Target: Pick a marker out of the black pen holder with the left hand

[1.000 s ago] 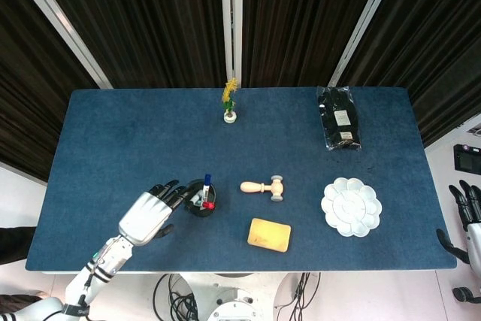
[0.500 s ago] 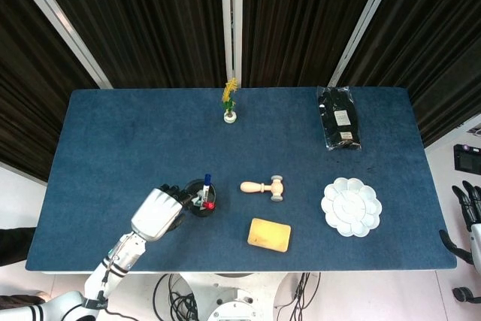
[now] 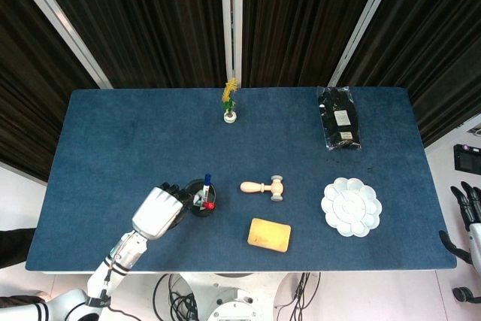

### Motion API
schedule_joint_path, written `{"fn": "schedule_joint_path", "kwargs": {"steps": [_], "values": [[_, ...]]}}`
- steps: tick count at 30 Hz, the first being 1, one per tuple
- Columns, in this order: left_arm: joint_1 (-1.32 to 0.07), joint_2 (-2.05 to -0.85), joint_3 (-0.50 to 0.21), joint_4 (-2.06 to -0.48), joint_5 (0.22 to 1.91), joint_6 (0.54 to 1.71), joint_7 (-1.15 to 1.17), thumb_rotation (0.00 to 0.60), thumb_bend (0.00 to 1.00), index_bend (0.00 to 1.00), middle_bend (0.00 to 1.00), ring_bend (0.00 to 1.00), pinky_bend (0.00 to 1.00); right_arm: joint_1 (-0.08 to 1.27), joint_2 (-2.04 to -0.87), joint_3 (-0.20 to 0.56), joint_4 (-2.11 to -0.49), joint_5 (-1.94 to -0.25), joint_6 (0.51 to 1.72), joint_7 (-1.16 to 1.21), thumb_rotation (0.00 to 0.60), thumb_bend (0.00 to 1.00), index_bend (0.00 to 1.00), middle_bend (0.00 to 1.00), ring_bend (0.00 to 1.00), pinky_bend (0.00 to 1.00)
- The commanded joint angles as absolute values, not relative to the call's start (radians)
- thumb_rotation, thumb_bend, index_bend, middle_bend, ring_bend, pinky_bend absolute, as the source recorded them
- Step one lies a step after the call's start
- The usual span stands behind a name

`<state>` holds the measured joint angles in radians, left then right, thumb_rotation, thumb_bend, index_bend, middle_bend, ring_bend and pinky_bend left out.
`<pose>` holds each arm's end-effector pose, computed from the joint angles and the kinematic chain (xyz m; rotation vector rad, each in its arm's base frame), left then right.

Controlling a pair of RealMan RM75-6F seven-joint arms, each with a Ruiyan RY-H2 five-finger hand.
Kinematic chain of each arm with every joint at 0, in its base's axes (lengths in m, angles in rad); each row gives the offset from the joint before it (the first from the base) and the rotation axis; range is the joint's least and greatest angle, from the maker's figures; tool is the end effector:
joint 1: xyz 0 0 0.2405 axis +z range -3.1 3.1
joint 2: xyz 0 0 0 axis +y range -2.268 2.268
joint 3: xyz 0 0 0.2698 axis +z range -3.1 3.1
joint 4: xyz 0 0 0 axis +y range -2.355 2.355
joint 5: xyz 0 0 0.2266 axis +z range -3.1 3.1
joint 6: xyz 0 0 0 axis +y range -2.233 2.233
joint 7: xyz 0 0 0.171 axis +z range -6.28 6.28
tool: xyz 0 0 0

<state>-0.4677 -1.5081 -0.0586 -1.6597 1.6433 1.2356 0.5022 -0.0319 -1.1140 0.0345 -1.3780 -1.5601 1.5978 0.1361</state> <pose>-0.1428 0.2707 -0.0151 -1.9340 -0.5350 -1.1119 -0.3807 -0.1663 0.1892 1.3532 -0.7978 0.8335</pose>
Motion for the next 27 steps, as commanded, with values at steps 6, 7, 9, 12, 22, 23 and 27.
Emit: {"fn": "schedule_joint_path", "kwargs": {"steps": [6,7,9,12,22,23,27], "values": [[-0.469,-1.514,-0.054,-1.645,1.640,1.241,0.488,0.600,0.32,0.47,0.52,0.49,0.59,-0.032,-1.114,0.036,-1.380,-1.556,1.596,0.134,0.600,0.22,0.00,0.00,0.00,0.00],[-0.470,-1.515,-0.053,-1.644,1.640,1.242,0.489,0.600,0.32,0.47,0.52,0.49,0.59,-0.032,-1.114,0.036,-1.380,-1.555,1.596,0.134,0.600,0.22,0.00,0.00,0.00,0.00],[-0.471,-1.519,-0.053,-1.642,1.641,1.243,0.490,0.600,0.32,0.47,0.52,0.49,0.59,-0.032,-1.115,0.037,-1.380,-1.554,1.595,0.133,0.600,0.22,0.00,0.00,0.00,0.00],[-0.473,-1.522,-0.053,-1.643,1.640,1.244,0.491,0.600,0.32,0.47,0.52,0.49,0.60,-0.032,-1.116,0.038,-1.379,-1.552,1.595,0.135,0.600,0.22,0.00,0.00,0.00,0.00],[-0.478,-1.540,-0.060,-1.626,1.636,1.256,0.484,0.600,0.34,0.49,0.55,0.52,0.60,-0.030,-1.120,0.039,-1.372,-1.549,1.588,0.141,0.600,0.22,0.00,0.00,0.00,0.00],[-0.478,-1.541,-0.060,-1.626,1.633,1.255,0.485,0.600,0.34,0.49,0.55,0.52,0.60,-0.029,-1.120,0.039,-1.372,-1.549,1.588,0.141,0.600,0.22,0.00,0.00,0.00,0.00],[-0.481,-1.545,-0.059,-1.621,1.629,1.252,0.484,0.600,0.34,0.52,0.56,0.54,0.61,-0.028,-1.120,0.039,-1.372,-1.546,1.583,0.141,0.600,0.22,0.00,0.00,0.00,0.00]]}}
